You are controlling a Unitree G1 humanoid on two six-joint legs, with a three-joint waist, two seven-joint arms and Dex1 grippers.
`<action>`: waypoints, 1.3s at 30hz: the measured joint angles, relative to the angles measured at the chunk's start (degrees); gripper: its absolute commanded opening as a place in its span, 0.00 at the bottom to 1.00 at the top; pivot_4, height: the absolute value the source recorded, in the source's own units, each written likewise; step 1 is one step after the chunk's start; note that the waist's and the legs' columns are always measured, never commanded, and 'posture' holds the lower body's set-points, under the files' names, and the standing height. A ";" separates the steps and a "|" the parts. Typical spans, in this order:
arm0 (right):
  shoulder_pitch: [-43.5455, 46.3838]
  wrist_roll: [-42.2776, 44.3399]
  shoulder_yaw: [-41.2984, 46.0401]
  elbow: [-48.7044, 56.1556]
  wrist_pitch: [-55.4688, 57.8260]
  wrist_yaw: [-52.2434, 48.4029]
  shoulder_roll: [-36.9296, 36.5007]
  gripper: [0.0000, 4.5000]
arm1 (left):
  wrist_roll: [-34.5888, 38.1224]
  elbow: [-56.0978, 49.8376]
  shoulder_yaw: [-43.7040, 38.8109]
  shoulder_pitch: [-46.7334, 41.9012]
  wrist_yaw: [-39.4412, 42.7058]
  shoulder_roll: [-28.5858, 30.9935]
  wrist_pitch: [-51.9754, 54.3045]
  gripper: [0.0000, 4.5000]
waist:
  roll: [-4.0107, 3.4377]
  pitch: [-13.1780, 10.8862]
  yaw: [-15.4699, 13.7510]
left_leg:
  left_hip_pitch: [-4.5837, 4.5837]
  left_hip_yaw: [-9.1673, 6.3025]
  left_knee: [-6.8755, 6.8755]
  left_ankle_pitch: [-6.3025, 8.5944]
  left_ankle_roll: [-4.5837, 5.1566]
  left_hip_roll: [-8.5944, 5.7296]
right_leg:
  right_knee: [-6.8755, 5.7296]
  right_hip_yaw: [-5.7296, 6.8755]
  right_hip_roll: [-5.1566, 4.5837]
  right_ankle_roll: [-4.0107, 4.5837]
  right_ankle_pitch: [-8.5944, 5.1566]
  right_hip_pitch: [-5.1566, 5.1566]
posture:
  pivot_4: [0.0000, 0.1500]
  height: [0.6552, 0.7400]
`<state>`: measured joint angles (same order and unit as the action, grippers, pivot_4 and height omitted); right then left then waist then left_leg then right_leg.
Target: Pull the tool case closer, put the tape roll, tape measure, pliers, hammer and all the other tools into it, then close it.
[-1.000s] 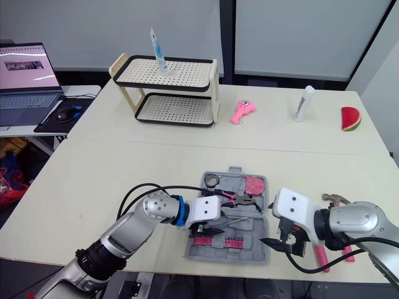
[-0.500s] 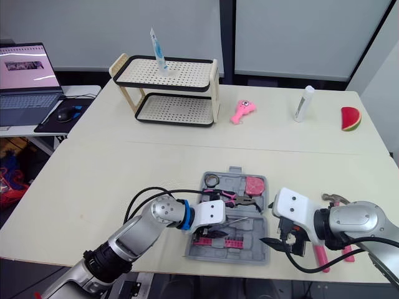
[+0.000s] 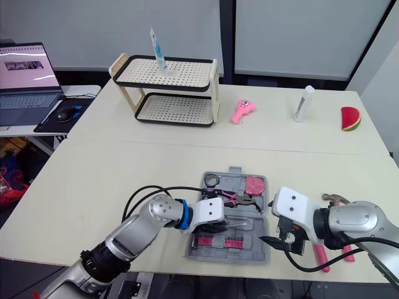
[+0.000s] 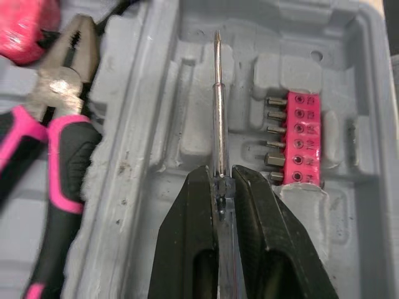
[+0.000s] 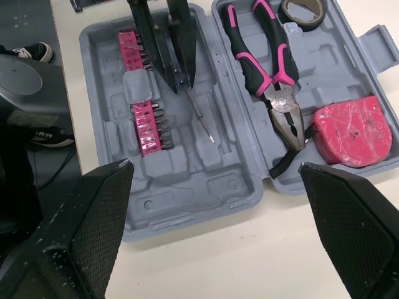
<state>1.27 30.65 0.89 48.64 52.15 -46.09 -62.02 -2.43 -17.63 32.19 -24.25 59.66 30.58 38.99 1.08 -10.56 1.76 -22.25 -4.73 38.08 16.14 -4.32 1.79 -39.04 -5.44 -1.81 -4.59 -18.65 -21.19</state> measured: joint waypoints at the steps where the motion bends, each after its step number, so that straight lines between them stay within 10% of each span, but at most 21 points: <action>1: -0.05 0.00 0.00 0.01 0.00 0.00 0.01 1.00 | 0.54 -0.92 -0.72 -0.27 0.11 0.23 0.70 0.02 | 0.00 0.00 0.00 | 0.00 0.01 0.00 0.00 0.00 0.00 | 0.00 -0.01 0.00 0.00 0.00 0.00 | 1.00 0.94; 18: 4.58 1.09 -2.58 0.08 -0.65 -0.09 4.58 1.00 | 13.67 -1.55 -21.96 10.03 5.48 21.20 0.69 0.02 | 0.01 -0.02 0.06 | -0.01 0.01 -0.09 0.00 0.01 0.04 | 0.02 -0.01 0.02 0.01 0.00 -0.13 | 1.00 0.94; 32: 16.53 2.00 -12.48 -1.31 -0.42 -0.06 10.62 1.00 | 8.53 17.32 -21.47 12.21 -2.63 14.83 -12.51 0.02 | -0.03 0.01 -0.10 | -0.20 -0.07 -0.05 0.00 0.00 0.02 | 0.03 0.13 -0.05 0.01 0.00 -0.20 | 1.00 0.94; 39: 17.20 2.08 -13.38 -1.32 0.00 -0.01 10.60 1.00 | 9.10 17.30 -23.10 14.85 -2.47 15.12 -15.86 0.51 | -0.05 0.02 -0.01 | -0.18 -0.09 -0.06 0.00 0.00 0.04 | 0.01 0.15 -0.04 0.01 0.00 -0.21 | 1.00 0.94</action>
<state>18.46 32.73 -12.50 47.32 52.15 -46.10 -51.42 6.67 -0.33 9.09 -9.40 57.20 45.70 23.13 1.04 -10.54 1.75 -22.43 -4.82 38.03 16.14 -4.32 1.83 -39.04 -5.29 -1.85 -4.58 -18.65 -21.40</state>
